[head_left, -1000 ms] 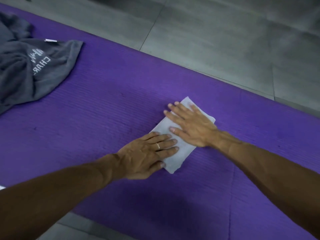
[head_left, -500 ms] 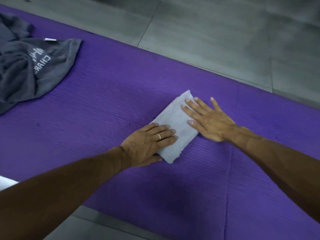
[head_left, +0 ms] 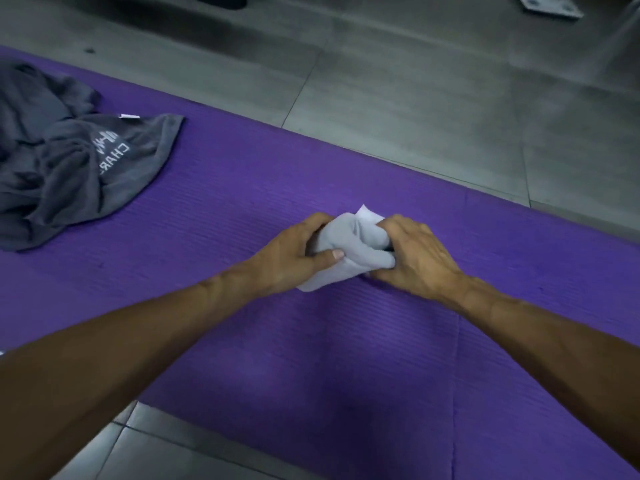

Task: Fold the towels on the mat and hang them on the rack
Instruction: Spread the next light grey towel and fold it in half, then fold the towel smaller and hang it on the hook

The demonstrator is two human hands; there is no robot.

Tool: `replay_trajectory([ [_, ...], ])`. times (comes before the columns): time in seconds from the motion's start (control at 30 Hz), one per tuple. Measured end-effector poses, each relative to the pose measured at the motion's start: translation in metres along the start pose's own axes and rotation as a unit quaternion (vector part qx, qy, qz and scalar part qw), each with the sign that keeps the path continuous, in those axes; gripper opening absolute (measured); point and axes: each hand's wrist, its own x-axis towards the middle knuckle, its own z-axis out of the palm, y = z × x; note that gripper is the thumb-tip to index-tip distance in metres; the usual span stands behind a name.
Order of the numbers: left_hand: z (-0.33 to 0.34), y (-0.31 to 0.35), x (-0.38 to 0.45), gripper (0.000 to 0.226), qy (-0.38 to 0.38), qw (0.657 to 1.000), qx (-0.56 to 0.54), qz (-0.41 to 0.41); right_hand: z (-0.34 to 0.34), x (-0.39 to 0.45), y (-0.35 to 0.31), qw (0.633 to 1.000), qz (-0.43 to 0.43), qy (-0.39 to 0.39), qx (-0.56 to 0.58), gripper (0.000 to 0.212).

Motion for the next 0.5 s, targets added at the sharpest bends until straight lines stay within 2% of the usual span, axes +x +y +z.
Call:
replay_trajectory([
  [0.07,-0.007,0.009,-0.002,0.033,0.003,0.999,-0.034,-0.013,-0.01,0.006,-0.01,0.999,0.03,0.02,0.038,0.04],
  [0.2,-0.024,0.032,-0.016,0.039,0.015,0.997,-0.05,-0.049,-0.039,0.01,-0.028,0.994,0.07,-0.007,0.083,0.045],
  [0.33,-0.045,0.072,-0.033,0.047,0.007,0.996,0.063,-0.057,-0.079,0.008,-0.053,0.99,0.108,-0.022,0.089,0.04],
  [0.43,-0.062,0.111,-0.053,0.056,0.039,0.986,0.136,-0.089,-0.125,-0.005,-0.073,0.987,0.139,-0.023,0.071,0.038],
  [0.5,-0.071,0.144,-0.071,0.047,0.063,0.974,0.192,-0.106,-0.163,-0.015,-0.087,0.984,0.168,-0.02,0.062,0.04],
])
